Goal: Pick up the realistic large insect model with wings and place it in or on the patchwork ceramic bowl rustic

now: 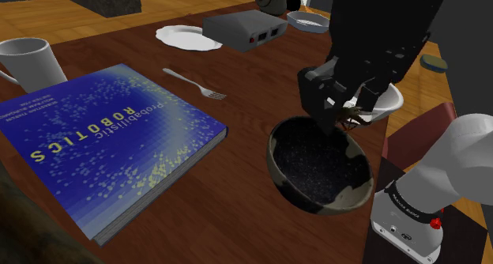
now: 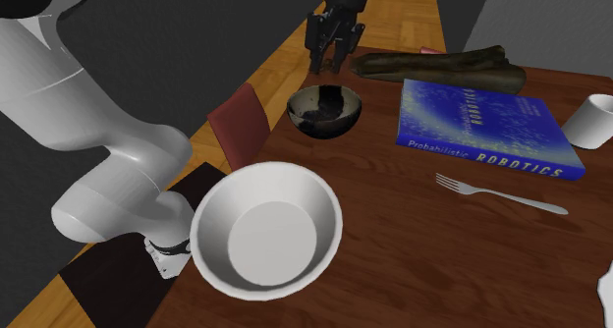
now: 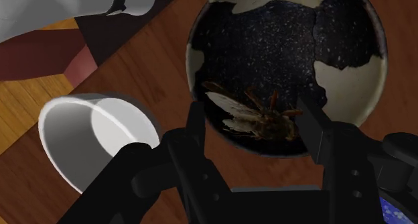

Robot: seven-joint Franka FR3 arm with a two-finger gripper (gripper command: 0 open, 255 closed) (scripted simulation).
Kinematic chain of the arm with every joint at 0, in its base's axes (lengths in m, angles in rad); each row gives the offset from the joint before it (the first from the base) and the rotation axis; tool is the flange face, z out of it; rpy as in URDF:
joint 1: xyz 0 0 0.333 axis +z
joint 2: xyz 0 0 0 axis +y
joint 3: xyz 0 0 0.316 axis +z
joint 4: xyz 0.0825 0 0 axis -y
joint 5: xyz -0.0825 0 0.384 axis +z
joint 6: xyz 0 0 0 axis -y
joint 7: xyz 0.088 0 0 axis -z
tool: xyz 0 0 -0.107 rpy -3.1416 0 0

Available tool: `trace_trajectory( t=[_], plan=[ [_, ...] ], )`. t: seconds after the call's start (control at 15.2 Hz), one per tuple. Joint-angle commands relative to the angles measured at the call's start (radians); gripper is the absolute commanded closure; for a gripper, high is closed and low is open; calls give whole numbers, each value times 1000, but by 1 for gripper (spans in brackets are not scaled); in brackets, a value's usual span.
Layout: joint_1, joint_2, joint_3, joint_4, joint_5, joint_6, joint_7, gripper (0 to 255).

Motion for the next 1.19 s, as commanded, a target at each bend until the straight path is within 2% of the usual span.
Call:
trace_trajectory(
  t=[0.0,0.4,0.92,0.99,1.12],
  plan=[
    [2,-9,-1,-35,5,28,-3,255],
    [9,-30,-1,-142,18,119,-9,255],
    [9,-30,-1,-142,18,118,-9,255],
    [9,-30,-1,-142,18,118,-9,0],
    [9,-30,-1,-142,18,118,-9,0]
  ],
)
